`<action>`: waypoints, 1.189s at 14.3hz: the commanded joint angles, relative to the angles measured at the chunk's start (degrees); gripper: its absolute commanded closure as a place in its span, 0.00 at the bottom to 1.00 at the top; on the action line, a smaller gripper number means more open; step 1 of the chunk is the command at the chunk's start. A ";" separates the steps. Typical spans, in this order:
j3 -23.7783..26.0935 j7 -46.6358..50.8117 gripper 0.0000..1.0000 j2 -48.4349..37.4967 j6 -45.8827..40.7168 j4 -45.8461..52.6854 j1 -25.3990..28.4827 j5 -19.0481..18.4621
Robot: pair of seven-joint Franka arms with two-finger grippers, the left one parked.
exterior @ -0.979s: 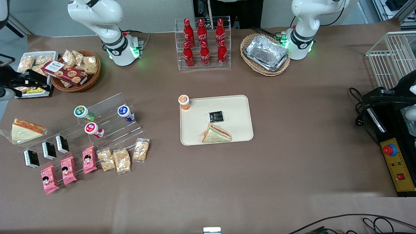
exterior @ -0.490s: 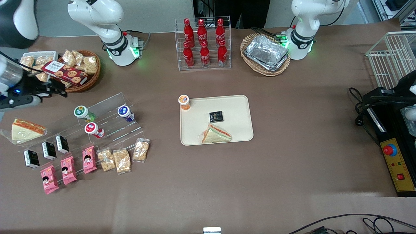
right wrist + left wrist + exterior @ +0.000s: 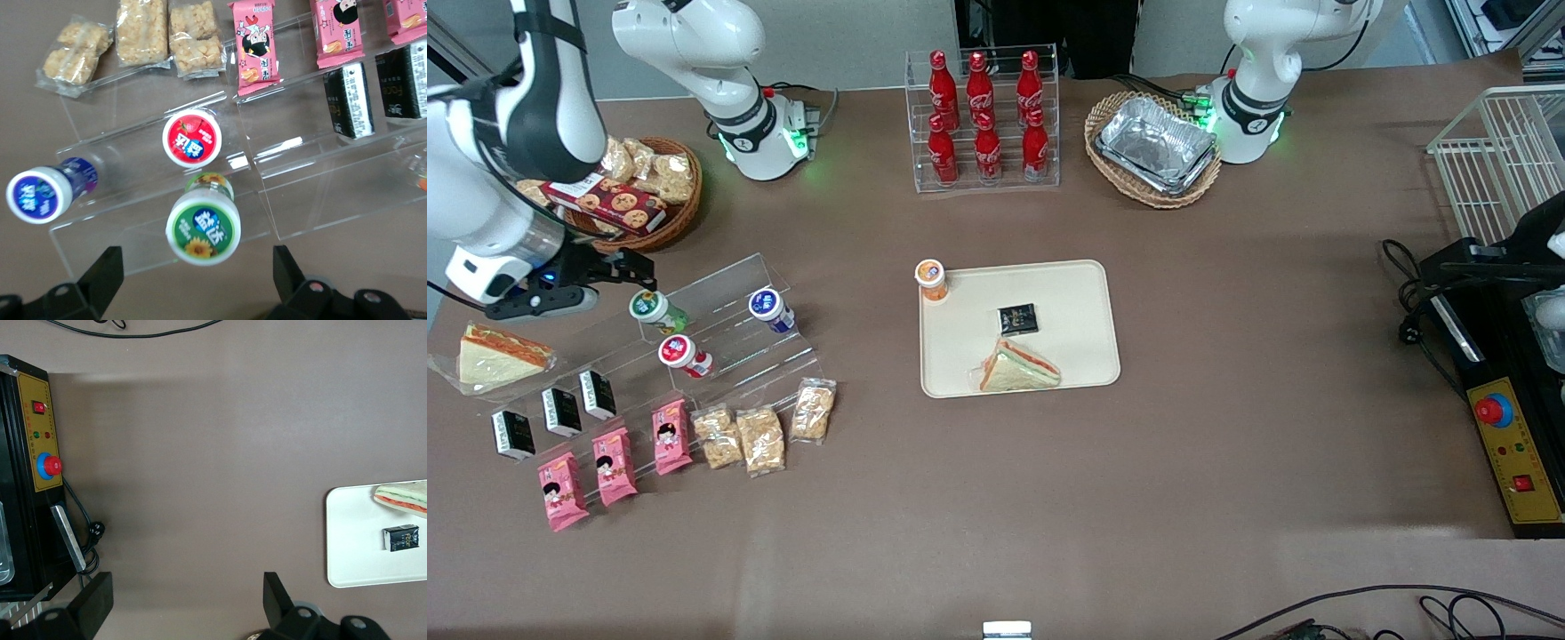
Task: Place green gum on tray
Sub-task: 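Lower the right gripper around the green-labelled bottle and close it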
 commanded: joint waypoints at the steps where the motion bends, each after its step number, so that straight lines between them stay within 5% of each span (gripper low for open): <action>1: -0.16 -1.03 0.00 -1.92 9.15 -7.35 0.12 1.51; 9: -0.16 -1.03 0.08 0.54 15.68 -10.00 0.48 1.51; 13: 0.02 -1.03 0.31 1.25 16.38 -10.00 0.57 1.42; 17: 0.11 -1.03 0.72 1.33 16.30 -10.00 0.48 1.42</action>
